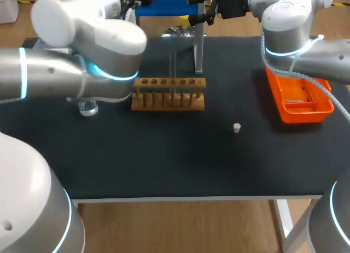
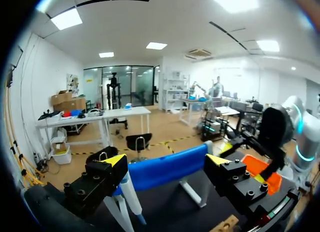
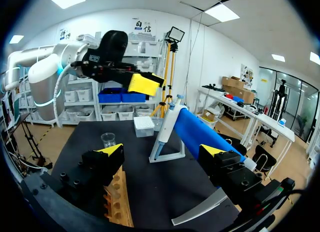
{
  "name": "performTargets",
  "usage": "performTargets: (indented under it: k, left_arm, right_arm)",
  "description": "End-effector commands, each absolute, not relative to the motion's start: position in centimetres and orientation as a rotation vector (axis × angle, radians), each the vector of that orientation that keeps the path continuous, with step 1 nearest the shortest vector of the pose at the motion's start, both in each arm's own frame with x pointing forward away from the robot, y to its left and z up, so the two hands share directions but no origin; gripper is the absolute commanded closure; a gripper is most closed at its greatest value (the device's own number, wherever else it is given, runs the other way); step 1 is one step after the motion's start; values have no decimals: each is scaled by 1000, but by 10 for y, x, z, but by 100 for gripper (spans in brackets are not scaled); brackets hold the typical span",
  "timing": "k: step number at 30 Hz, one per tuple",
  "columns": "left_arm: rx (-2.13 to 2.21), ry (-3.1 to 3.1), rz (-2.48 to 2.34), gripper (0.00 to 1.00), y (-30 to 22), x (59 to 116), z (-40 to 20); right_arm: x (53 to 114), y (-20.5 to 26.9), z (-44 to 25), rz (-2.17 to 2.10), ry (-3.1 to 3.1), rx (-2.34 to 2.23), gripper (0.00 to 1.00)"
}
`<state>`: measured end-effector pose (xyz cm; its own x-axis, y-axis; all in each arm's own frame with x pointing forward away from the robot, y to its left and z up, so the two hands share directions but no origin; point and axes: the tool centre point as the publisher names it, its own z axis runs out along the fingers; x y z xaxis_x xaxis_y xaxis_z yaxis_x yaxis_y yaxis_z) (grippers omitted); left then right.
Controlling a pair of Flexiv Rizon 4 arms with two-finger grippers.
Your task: Invert the test tube, pick up the pipette, mount the tip to pipette, aspirate from beaker and dispense into the tube, eject the tip, return the pipette, and cap with the stopper.
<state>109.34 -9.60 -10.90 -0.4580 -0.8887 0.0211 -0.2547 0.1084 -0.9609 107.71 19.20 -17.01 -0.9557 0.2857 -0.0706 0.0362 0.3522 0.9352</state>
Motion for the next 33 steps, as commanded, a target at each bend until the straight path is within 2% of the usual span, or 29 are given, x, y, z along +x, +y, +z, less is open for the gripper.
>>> performTargets:
  k: [1, 20, 33]
  left_arm:
    - [-834, 2030, -1594, 0, -79, 1047, -99]
    - [-132, 2353, -1903, 0, -124, 986, -138]
    - [3, 2463, -1960, 0, -142, 982, -179]
  right_arm:
    - [1077, 191, -169, 1644, 2398, 288, 0]
    - [1077, 191, -169, 1644, 2398, 288, 0]
    - [1077, 191, -169, 1644, 2398, 288, 0]
